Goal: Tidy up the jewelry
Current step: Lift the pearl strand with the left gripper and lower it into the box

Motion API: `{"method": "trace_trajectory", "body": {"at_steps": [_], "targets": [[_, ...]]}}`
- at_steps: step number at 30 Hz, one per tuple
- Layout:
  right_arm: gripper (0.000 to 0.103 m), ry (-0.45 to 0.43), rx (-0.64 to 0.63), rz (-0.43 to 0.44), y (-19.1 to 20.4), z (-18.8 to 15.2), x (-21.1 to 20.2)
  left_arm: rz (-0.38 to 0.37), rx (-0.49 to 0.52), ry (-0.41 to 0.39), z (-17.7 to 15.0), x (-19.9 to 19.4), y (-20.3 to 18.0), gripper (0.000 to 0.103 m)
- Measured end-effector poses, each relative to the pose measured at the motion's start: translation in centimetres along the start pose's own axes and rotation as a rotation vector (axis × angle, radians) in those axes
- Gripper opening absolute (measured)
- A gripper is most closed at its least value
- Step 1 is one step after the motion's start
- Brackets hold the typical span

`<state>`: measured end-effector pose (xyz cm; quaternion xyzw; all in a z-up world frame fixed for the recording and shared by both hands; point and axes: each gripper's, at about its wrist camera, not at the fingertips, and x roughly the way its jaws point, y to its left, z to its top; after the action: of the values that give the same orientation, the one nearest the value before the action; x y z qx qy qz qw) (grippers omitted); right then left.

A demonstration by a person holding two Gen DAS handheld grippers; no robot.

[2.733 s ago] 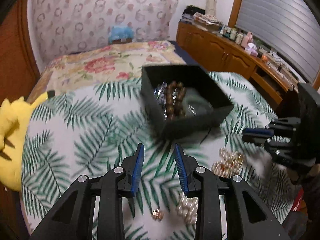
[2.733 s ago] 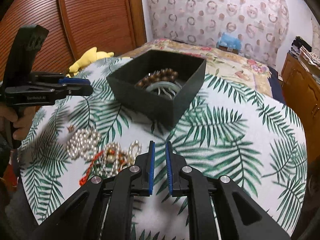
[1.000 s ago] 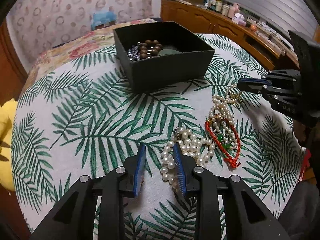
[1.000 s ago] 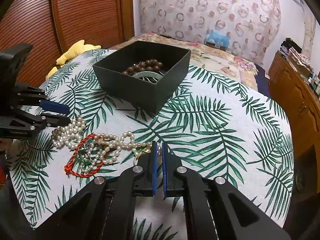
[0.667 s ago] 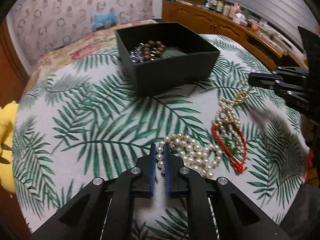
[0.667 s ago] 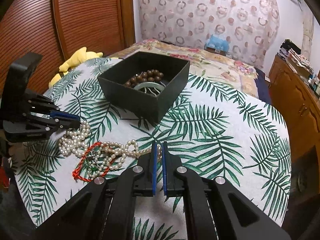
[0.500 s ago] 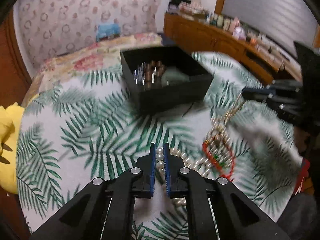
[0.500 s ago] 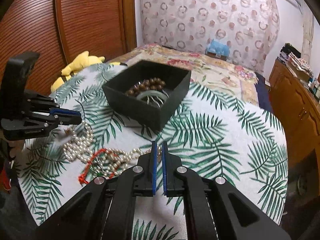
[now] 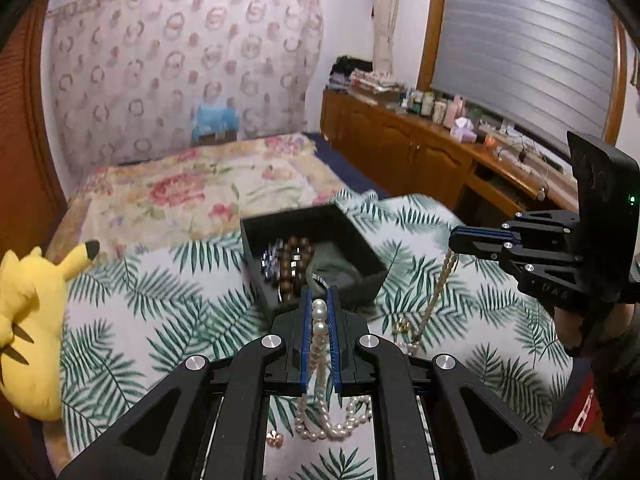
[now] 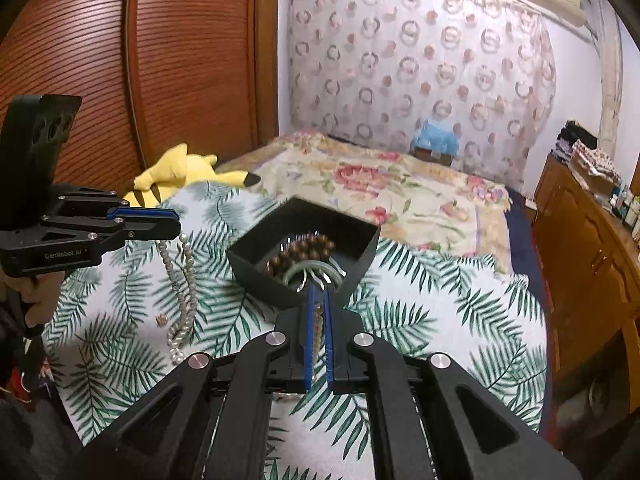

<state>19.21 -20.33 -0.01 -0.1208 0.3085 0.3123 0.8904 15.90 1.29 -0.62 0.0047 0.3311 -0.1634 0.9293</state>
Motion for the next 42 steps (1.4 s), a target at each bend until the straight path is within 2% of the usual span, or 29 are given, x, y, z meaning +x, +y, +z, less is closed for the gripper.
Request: {"method": "trace_trajectory", "body": {"at_steps": [13, 34, 39, 42], "targets": [[0.005, -0.091, -0.03, -0.019, -0.6, 3.9, -2.5, -0.024, 0.033, -0.11, 4.3, -2.7, -1.1, 0.007], [0.005, -0.209, -0.08, -0.033, -1.4, 10.3, -4.5, 0.005, 0.082, -0.248, 11.7, -4.6, -1.6, 0.007], [0.005, -0.238, -0.09, -0.04, -2.0, 12.4, -4.3, 0.01, 0.075, -0.253, 12.3, -3.9, -1.2, 0.007], [0.005, -0.244, -0.104, -0.042, -2.0, 13.4, -3.9, 0.018, 0.071, -0.229, 12.0, -2.7, -0.8, 0.007]]}}
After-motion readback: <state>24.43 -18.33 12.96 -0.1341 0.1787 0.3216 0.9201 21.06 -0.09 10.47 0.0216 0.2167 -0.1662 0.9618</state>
